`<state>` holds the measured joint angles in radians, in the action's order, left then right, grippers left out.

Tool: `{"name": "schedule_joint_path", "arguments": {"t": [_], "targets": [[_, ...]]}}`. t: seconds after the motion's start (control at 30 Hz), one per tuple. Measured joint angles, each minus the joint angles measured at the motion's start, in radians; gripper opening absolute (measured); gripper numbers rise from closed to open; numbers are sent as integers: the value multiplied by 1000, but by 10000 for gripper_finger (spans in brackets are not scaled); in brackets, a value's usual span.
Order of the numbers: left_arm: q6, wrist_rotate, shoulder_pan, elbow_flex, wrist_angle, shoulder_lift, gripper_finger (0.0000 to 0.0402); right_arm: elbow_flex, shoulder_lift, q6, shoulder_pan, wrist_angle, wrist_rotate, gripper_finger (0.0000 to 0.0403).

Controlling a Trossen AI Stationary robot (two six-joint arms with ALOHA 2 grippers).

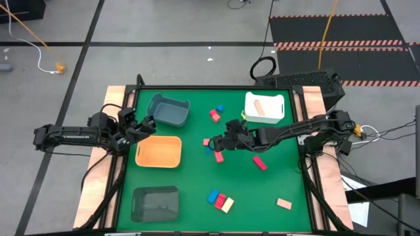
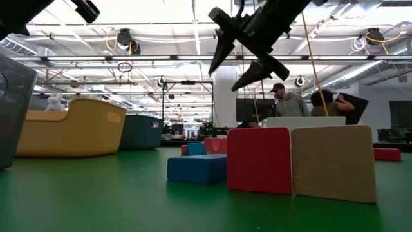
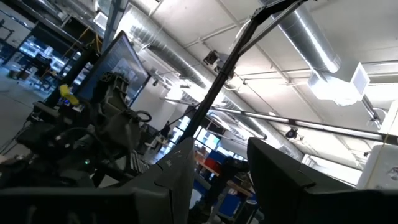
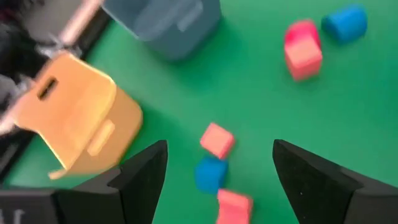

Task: Sort & place blocks by color
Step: Put the bottom orange block into the blue bin

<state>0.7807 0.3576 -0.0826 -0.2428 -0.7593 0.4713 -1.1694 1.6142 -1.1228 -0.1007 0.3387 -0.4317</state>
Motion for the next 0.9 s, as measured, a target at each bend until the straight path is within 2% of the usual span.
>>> {"name": "schedule_joint_path", "arguments": {"t": [0.1,0.27,0.6,0.9], "targets": [[0,0,0,0,0,0,149,0,0,-33,8,43,95,292],[0,-12,0,0,0,0,150,0,0,-151,-1,96,176,291],[-17,-46,0,1,14,0,149,0,94,-201,-56,18,173,282],[0,-46,1,1,100,0,150,0,176,-201,-99,-3,167,281]]}}
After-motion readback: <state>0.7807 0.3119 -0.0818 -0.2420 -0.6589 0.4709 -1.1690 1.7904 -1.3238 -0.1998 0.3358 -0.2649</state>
